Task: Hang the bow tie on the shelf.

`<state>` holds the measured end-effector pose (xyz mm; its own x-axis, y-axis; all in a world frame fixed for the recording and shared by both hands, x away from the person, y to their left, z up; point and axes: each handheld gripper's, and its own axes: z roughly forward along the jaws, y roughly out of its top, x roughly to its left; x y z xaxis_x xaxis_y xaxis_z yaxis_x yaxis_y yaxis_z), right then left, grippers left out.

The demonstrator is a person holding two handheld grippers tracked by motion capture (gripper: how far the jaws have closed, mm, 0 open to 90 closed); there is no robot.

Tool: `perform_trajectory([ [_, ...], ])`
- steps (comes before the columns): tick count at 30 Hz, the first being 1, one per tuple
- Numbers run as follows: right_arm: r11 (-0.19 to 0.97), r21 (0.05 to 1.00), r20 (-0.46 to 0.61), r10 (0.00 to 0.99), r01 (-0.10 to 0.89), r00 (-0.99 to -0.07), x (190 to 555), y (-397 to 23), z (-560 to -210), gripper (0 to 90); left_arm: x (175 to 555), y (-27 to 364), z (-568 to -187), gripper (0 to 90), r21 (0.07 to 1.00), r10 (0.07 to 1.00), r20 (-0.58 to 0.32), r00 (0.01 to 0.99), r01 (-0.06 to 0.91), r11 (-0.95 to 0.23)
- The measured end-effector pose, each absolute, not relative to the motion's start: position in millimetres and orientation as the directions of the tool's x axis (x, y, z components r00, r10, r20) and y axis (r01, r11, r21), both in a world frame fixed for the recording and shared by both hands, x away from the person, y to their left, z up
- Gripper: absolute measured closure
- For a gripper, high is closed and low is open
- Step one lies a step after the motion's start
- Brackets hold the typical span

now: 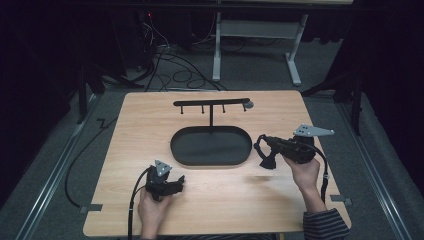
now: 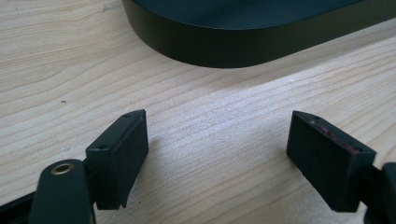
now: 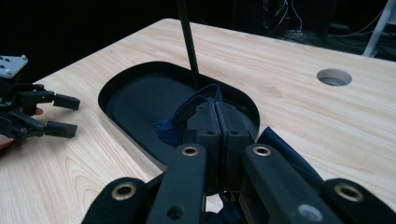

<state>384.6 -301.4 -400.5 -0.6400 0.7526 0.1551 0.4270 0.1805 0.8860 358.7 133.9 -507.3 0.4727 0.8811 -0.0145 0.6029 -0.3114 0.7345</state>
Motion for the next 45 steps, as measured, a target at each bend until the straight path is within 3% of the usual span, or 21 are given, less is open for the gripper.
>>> perform_trajectory([
  [17,0.18,0.899,0.138,0.748,0.398,-0.649,390.8,-299.0,-380.1,90.0,358.9,133.8,-507.3,21.3,0.734,0.883,-0.016,0.469,0.605,-0.308],
  [45,0.248,0.903,0.043,0.761,0.351,-0.648,435.1,-251.0,-342.6,90.0,358.9,134.0,-507.2,21.5,0.735,0.883,-0.018,0.468,0.606,-0.306],
])
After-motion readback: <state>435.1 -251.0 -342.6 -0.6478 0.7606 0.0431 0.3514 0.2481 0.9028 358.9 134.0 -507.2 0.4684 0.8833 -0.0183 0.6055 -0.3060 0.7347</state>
